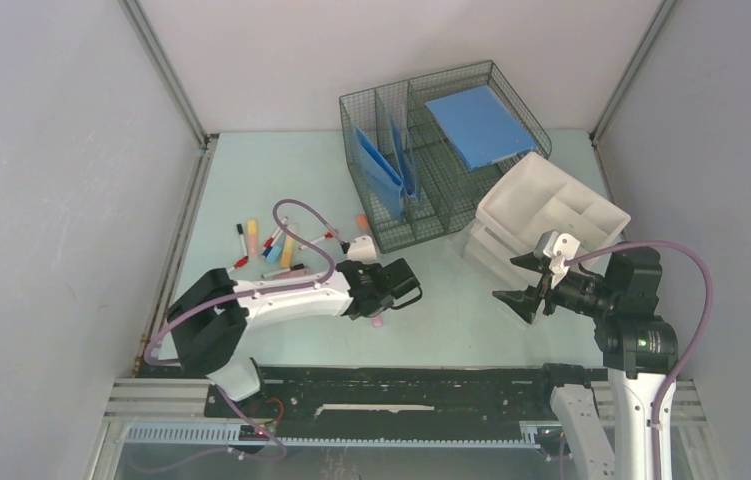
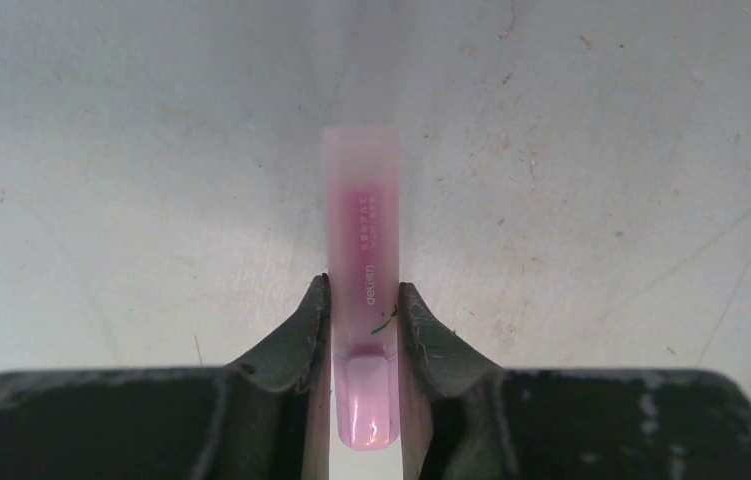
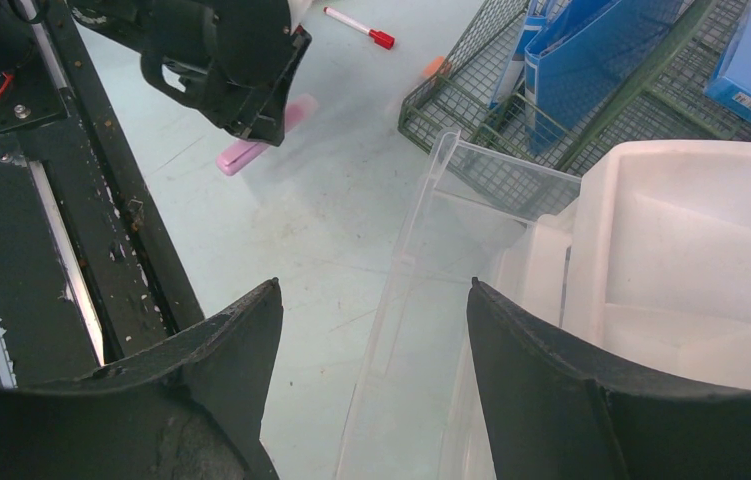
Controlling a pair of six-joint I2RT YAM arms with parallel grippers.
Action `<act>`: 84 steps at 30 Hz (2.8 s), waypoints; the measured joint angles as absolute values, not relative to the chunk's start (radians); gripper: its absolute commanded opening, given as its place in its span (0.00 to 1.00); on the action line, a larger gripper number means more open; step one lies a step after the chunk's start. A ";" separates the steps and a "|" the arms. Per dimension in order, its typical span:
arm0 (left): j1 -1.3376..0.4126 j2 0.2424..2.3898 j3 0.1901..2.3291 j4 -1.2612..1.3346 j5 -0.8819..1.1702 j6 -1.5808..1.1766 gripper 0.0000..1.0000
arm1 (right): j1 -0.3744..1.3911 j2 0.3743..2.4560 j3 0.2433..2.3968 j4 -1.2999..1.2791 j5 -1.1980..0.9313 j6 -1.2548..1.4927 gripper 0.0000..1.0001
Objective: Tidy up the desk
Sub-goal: Pick up the stationery from the center of the board, then place the stationery in the drawer.
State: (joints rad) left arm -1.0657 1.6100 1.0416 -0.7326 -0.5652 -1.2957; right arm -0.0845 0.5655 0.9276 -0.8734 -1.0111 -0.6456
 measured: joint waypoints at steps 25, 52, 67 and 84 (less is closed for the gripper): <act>-1.227 1.110 0.632 -0.098 -0.561 -0.885 0.00 | -0.084 0.564 0.927 -0.871 -1.011 -0.646 0.75; -1.108 1.318 0.861 0.410 -0.218 -0.665 0.00 | -0.084 0.547 0.919 -0.867 -0.995 -0.645 0.76; -1.066 1.614 1.096 0.431 -0.124 -0.805 0.02 | -0.079 0.540 0.912 -0.847 -0.972 -0.645 0.76; -1.060 1.723 1.221 0.404 -0.118 -0.874 0.64 | -0.070 0.538 0.912 -0.843 -0.965 -0.645 0.76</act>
State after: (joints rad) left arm -1.0595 1.7226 1.2209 0.4042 -0.1181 -0.8742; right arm -0.0704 0.5385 0.9115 -0.8433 -0.9646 -0.6445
